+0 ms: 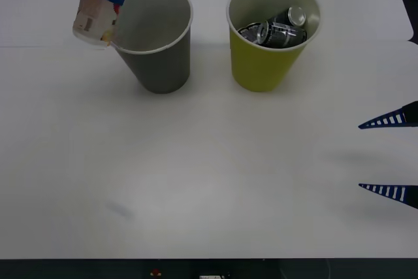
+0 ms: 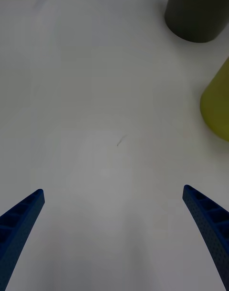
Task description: Put the can into the green bin and the plastic bottle into the gray bin
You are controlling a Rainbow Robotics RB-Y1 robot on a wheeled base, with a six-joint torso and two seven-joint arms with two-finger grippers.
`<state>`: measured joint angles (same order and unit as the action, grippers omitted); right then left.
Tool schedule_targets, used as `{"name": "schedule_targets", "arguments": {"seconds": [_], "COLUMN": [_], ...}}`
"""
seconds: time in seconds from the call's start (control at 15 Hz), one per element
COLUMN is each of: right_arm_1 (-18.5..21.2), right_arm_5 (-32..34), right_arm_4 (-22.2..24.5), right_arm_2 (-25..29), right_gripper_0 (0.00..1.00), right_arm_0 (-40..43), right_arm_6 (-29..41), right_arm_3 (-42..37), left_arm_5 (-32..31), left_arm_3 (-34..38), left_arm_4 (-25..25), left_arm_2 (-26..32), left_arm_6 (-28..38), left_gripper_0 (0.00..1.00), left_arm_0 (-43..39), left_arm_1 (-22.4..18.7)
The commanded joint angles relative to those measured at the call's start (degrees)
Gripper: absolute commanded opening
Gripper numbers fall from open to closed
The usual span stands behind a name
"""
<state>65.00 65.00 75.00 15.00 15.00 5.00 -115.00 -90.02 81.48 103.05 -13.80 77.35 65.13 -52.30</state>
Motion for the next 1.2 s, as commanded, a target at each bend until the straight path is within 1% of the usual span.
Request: {"name": "schedule_targets", "arguments": {"seconds": [0.07, 0.27, 0.53, 0.6, 0.67, 0.73, 0.8, 1.0, 1.2], "right_arm_1": [0.0, 0.0, 0.0, 0.0, 0.0, 0.0, 0.0, 0.0, 0.0], "right_arm_5": [0.0, 0.0, 0.0, 0.0, 0.0, 0.0, 0.0, 0.0, 0.0], "right_arm_4": [0.0, 0.0, 0.0, 0.0, 0.0, 0.0, 0.0, 0.0, 0.0], "right_arm_2": [0.0, 0.0, 0.0, 0.0, 0.0, 0.0, 0.0, 0.0, 0.0], "right_gripper_0": [1.0, 1.0, 1.0, 1.0, 1.0, 1.0, 1.0, 1.0, 1.0], "right_arm_0": [0.0, 0.0, 0.0, 0.0, 0.0, 0.0, 0.0, 0.0, 0.0], "right_arm_6": [0.0, 0.0, 0.0, 0.0, 0.0, 0.0, 0.0, 0.0, 0.0], "right_arm_3": [0.0, 0.0, 0.0, 0.0, 0.0, 0.0, 0.0, 0.0, 0.0], "left_arm_5": [0.0, 0.1, 1.4, 1.5, 1.6, 1.9, 2.2, 2.5, 3.2], "left_arm_3": [-5.8, -9.2, -9.3, -9.3, -9.3, -9.3, -9.3, -9.4, -9.6], "left_arm_4": [5.0, 9.6, 10.5, 10.5, 10.4, 10.1, 9.7, 8.8, 6.6], "left_arm_2": [-1.5, -1.5, -1.5, -1.5, -1.5, -1.5, -1.5, -1.4, -1.4], "left_arm_6": [-0.1, -0.2, -0.2, -0.2, -0.3, -0.4, -0.5, -1.4, -5.8], "left_gripper_0": [0.0, 0.0, 0.01, 0.24, 0.75, 0.96, 1.0, 1.0, 1.0], "left_arm_0": [4.1, 6.1, 6.1, 6.1, 6.1, 6.1, 6.1, 6.0, 5.4], "left_arm_1": [4.8, 9.0, 10.5, 10.6, 10.6, 10.6, 10.6, 10.5, 8.6]}}
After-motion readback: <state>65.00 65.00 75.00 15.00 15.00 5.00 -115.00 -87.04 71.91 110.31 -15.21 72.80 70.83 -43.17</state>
